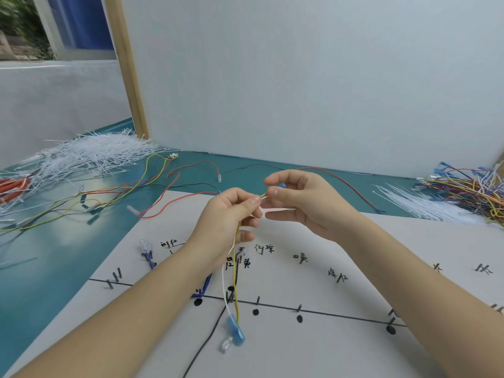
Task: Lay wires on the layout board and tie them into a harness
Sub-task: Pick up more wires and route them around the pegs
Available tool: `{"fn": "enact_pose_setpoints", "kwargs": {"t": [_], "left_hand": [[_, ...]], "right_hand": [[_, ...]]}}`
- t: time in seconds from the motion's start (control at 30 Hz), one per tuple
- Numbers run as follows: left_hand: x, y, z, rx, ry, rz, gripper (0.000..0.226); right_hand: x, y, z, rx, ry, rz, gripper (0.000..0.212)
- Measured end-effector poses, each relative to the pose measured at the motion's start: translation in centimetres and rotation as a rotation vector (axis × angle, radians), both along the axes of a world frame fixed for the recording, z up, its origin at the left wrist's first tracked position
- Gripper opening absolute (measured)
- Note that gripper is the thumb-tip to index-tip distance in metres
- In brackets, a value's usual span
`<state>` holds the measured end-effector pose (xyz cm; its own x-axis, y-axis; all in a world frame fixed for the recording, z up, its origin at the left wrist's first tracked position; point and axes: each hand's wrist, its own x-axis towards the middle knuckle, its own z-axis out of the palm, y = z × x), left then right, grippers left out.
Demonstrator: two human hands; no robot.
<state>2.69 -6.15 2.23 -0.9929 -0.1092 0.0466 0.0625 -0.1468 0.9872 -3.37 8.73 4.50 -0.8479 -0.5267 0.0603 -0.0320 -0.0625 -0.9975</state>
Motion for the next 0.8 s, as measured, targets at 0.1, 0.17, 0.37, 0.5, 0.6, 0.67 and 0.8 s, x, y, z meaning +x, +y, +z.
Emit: {"fn": "enact_pose_setpoints", "kwargs": {"t": [0.1,0.17,0.37,0.5,0.6,0.67,0.8], "left_hand": [[-0.1,-0.1,0.3,0.160,-0.128,-0.102,0.019],[-0.1,-0.1,0.5,0.225,-0.188,-0.140,0.019],[0.2,0.5,0.6,0.251,-0.233,-0.254,0.022],[0.5,0.6,0.7,0.260,-0.228,-0.306,0.020],[0.4,0.9,0.8,0.276,-0.240,-0.334,0.022],[0.4,0.8,0.8,0.282,-0.252,-0.349,0.023],[0.6,0.6,0.4,0.213,-0.287,-0.418,0.023]], "right_hand": [[0.0,-0.1,0.0,-0.036,-0.016,0.051,0.015],[0.0,0.0,0.2,-0.009,0.029,0.068,0.017],[-0.1,0.4,0.9,0.046,0.104,0.050,0.021],[-1.2,1.5,1.2,-0.138,-0.076,-0.136,0.021],[-1.7,1.2,0.7,-0.217,-0.172,-0.207,0.020],[-2.1,0.8,0.2,-0.235,-0.195,-0.267,0.020],[-3.2,2.3,0.0,-0.271,-0.199,-0.511,0.022]]}}
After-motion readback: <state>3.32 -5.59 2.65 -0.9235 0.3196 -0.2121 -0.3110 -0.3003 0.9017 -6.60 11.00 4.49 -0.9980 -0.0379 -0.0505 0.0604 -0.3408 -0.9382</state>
